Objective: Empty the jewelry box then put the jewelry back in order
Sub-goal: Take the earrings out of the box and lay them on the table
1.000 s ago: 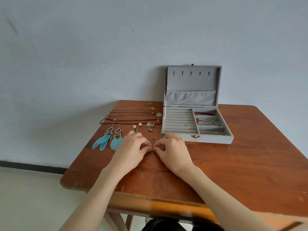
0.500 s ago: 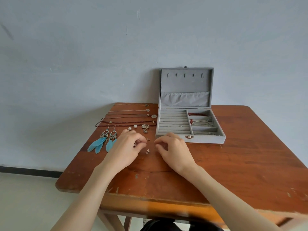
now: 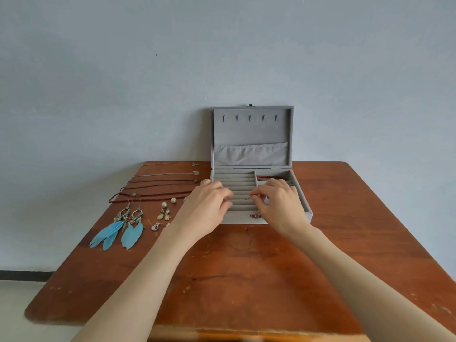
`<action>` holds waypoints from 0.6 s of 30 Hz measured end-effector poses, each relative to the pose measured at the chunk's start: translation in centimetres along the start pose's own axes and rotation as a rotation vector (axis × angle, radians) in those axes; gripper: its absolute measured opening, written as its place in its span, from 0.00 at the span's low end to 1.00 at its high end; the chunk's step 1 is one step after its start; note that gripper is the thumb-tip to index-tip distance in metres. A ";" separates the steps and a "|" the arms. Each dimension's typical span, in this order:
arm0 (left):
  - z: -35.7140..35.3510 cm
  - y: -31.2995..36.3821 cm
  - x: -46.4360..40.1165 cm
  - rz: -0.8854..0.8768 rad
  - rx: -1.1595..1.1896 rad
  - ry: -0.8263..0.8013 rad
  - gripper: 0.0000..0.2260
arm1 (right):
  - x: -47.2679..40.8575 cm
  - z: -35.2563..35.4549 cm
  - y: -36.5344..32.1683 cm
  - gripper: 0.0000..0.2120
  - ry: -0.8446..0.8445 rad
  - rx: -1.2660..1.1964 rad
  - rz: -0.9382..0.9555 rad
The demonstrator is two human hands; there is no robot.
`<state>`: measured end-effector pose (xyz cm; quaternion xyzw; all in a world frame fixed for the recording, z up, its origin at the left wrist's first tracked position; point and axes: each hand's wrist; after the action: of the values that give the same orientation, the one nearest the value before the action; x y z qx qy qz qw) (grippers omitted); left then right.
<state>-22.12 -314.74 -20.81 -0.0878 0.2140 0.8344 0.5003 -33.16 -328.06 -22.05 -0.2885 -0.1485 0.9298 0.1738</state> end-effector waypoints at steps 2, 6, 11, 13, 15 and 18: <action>-0.7 0.3 -0.7 0.008 0.021 -0.014 0.13 | -0.2 -0.3 0.6 0.09 -0.011 0.013 -0.012; -1.9 0.9 -1.5 0.028 0.049 -0.032 0.14 | -0.4 -0.8 1.2 0.11 -0.050 0.054 -0.011; -2.4 1.4 -1.6 0.065 0.077 -0.007 0.12 | -0.5 -1.0 1.2 0.12 -0.096 0.074 0.009; -2.6 1.5 -1.6 0.069 0.090 0.001 0.11 | -0.5 -1.0 1.2 0.12 -0.095 0.069 0.000; -2.6 1.6 -1.8 0.083 0.120 0.003 0.10 | -0.6 -0.9 1.1 0.12 -0.104 0.054 -0.019; -2.8 1.7 -2.3 0.113 0.159 0.004 0.08 | -1.1 -0.9 0.8 0.09 -0.116 0.012 -0.060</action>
<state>-22.72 -318.50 -22.02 -0.0374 0.2852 0.8415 0.4572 -32.00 -329.09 -22.51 -0.2283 -0.1615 0.9402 0.1945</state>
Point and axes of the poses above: each hand's wrist, its own x-axis away from the middle knuckle, its own z-axis out of the back of the hand, y = z × x, and after that the axes turned 5 degrees about z, right-handed
